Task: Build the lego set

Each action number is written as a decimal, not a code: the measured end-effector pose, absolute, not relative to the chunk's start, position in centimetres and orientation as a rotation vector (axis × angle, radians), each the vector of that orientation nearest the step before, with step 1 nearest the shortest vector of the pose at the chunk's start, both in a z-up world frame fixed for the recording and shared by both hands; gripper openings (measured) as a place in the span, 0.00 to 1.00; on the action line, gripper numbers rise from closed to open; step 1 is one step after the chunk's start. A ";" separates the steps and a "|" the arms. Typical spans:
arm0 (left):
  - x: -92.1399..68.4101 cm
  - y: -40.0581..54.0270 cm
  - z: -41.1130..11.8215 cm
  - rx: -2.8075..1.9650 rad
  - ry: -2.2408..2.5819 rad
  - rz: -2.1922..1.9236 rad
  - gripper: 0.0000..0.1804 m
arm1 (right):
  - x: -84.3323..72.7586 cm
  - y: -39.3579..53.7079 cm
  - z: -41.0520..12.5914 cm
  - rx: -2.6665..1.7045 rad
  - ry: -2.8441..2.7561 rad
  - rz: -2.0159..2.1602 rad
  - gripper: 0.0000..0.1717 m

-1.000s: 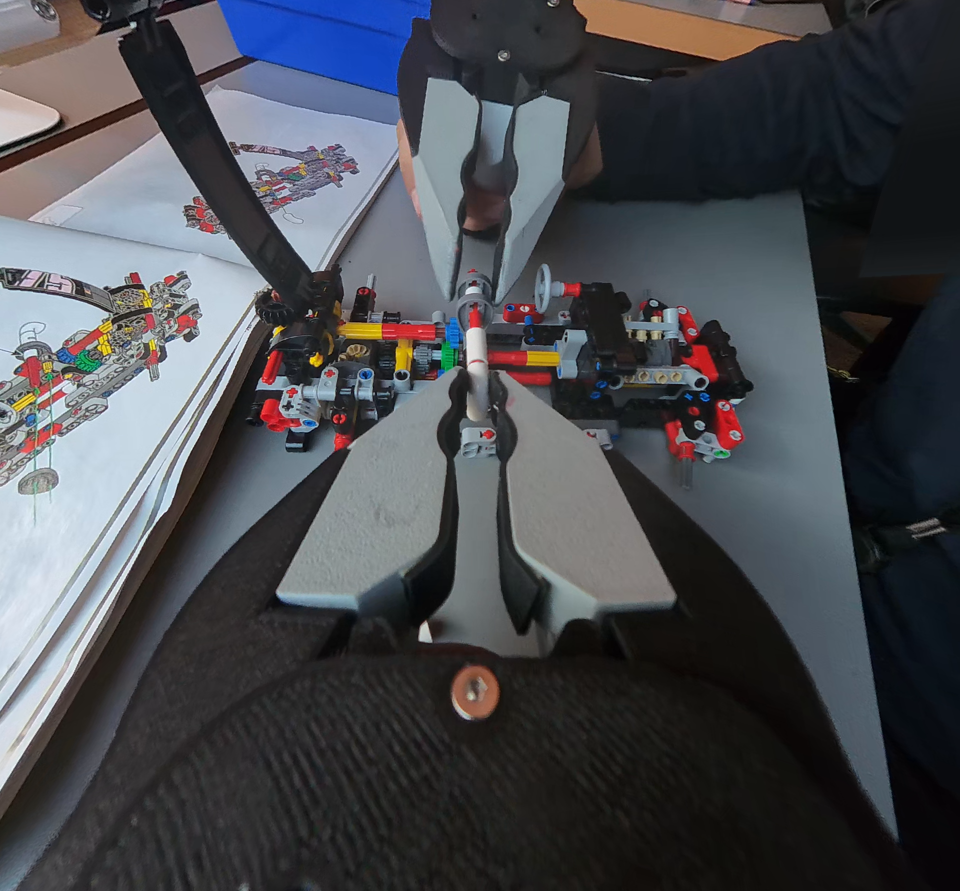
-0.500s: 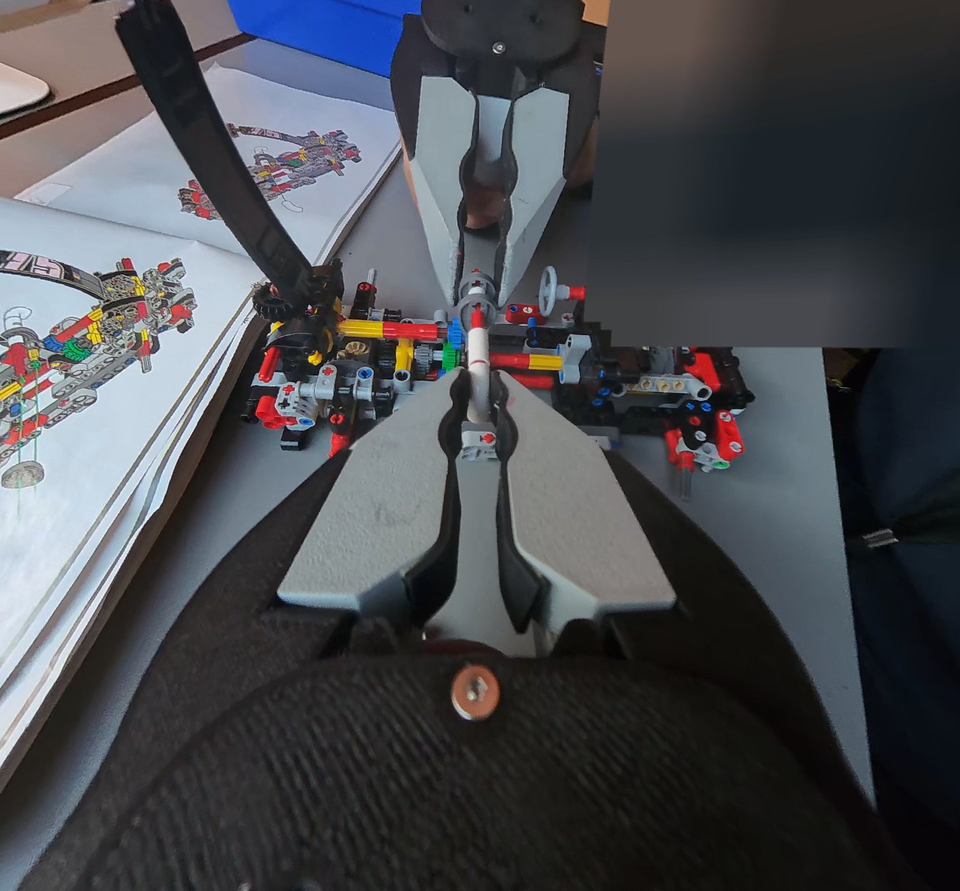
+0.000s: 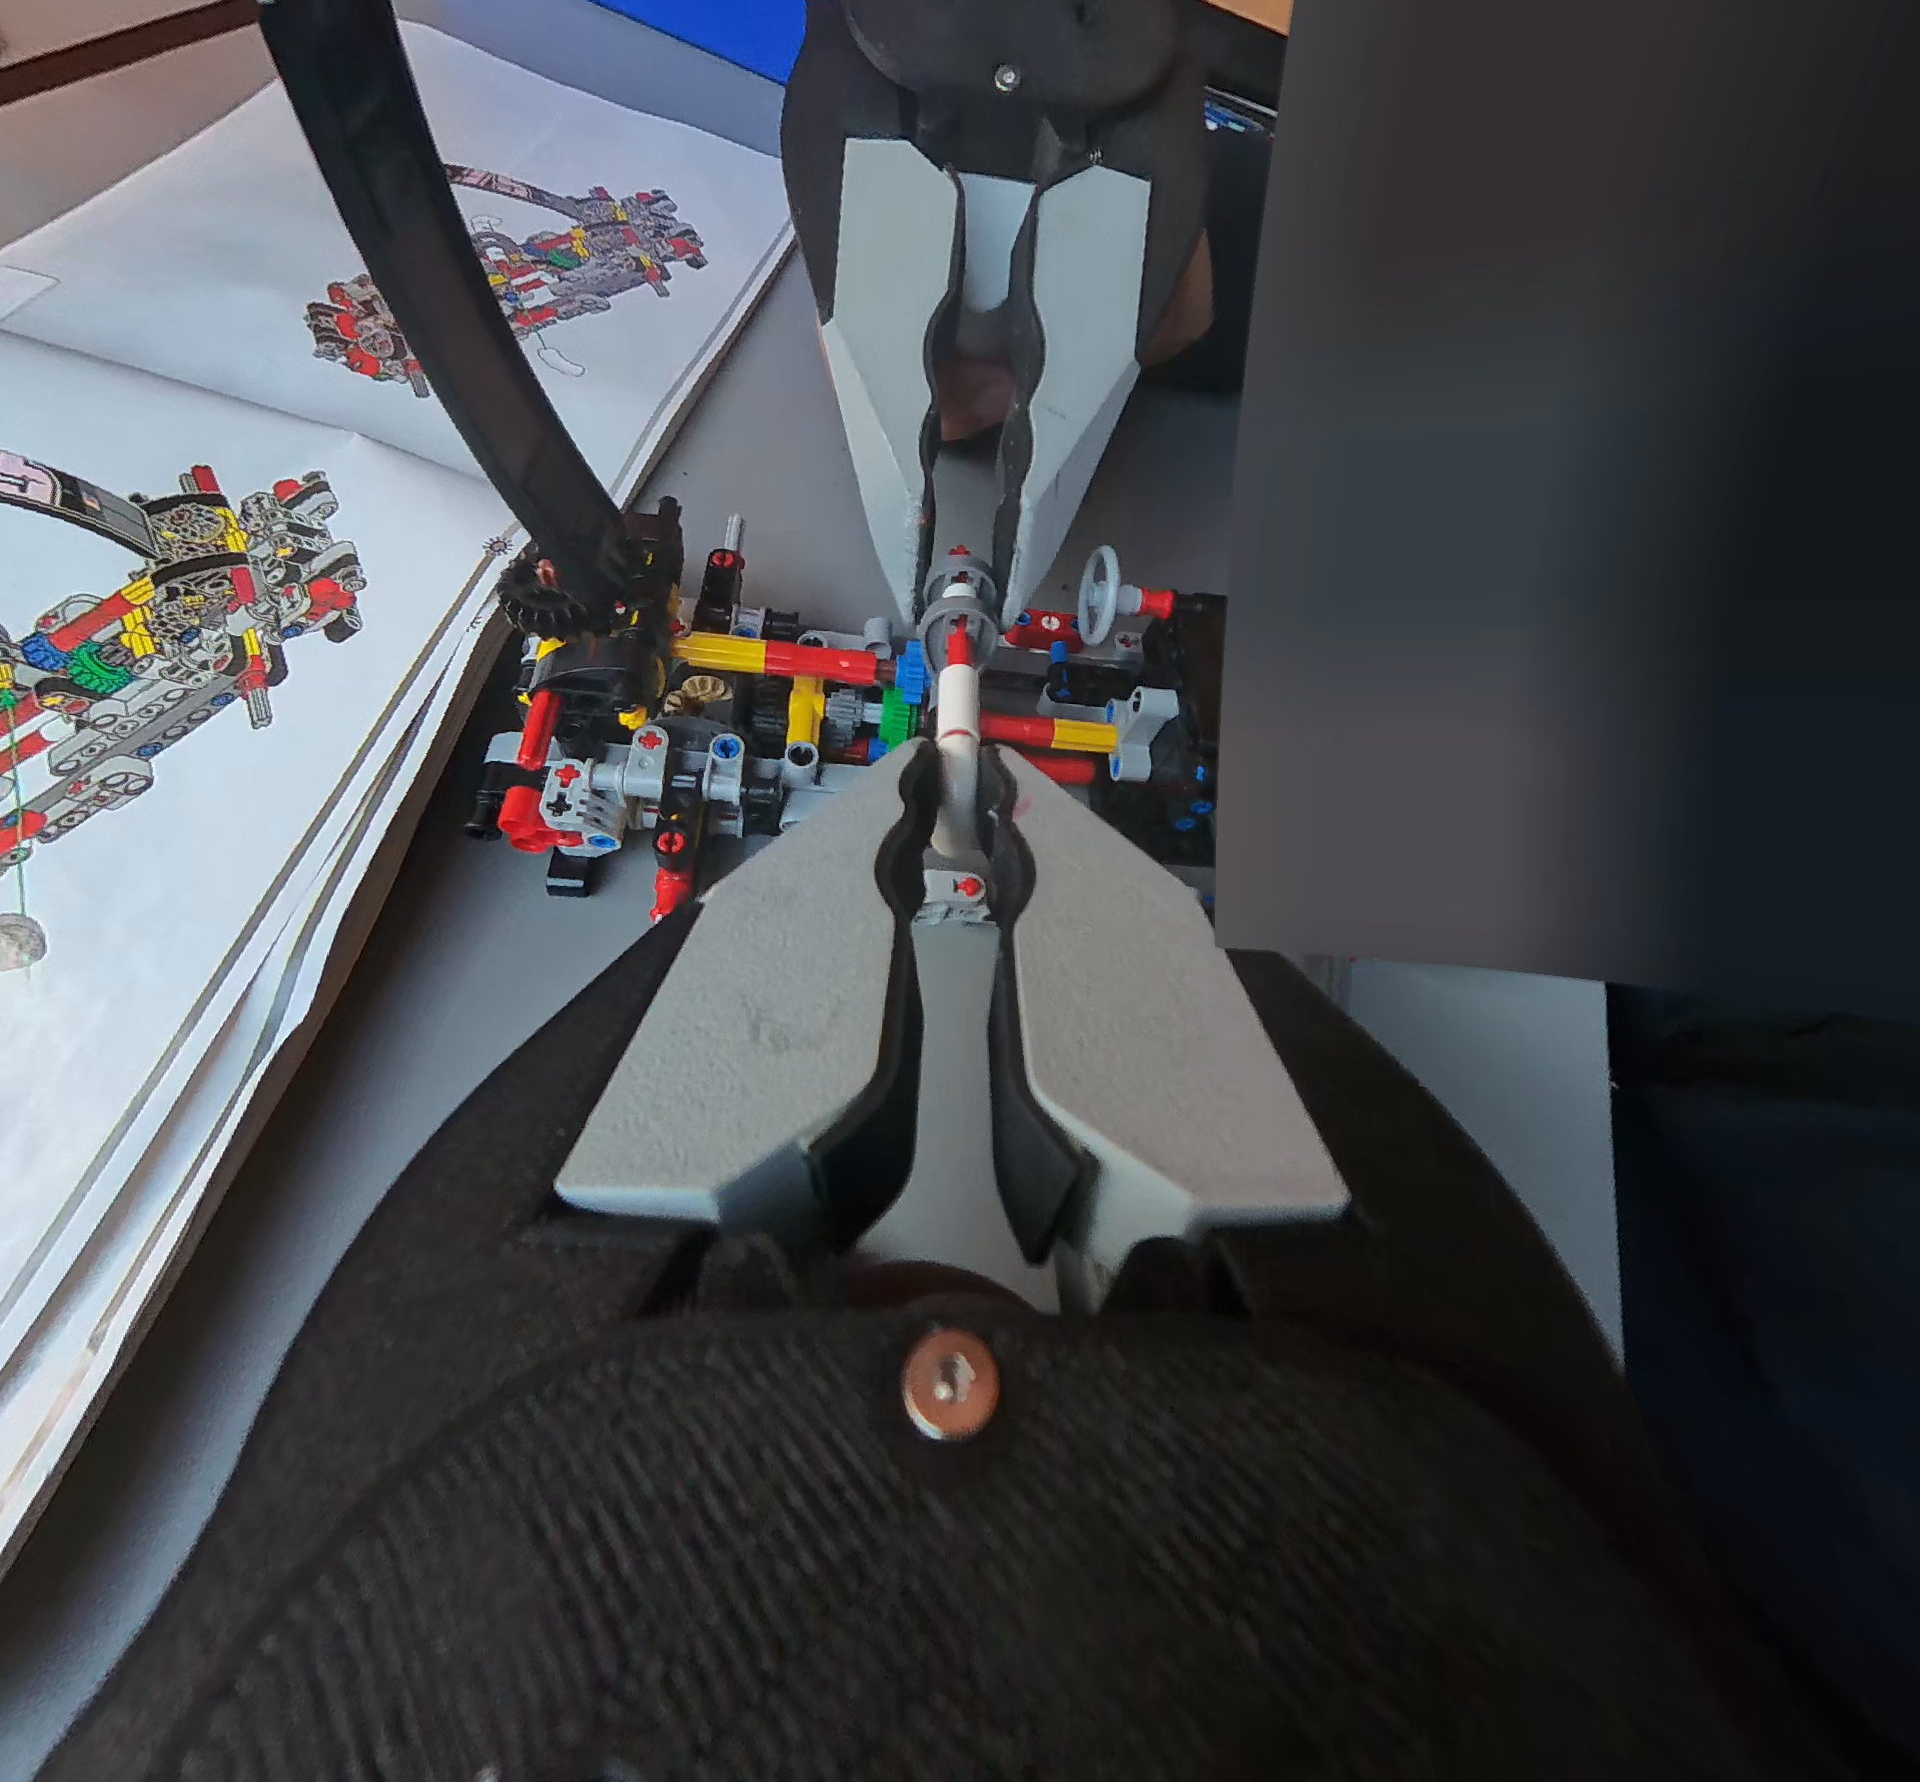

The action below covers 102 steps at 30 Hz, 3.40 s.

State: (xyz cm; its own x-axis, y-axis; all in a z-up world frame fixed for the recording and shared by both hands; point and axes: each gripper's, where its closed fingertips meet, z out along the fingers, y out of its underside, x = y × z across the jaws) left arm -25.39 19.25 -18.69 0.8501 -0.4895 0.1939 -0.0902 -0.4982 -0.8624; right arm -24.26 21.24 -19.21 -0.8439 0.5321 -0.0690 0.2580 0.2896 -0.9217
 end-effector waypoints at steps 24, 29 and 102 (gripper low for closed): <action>-25.2 19.6 -19.0 -2.070 0.463 -0.454 0.02 | -24.4 21.1 -19.2 -0.730 -2.317 1.606 0.08; -26.0 19.3 -19.1 -2.063 0.399 -0.426 0.11 | -24.3 21.1 -19.2 -0.724 -2.316 1.605 0.08; -27.1 17.9 -18.4 -2.251 0.377 -0.379 0.13 | -22.9 25.5 -16.5 -0.824 -2.056 1.755 0.21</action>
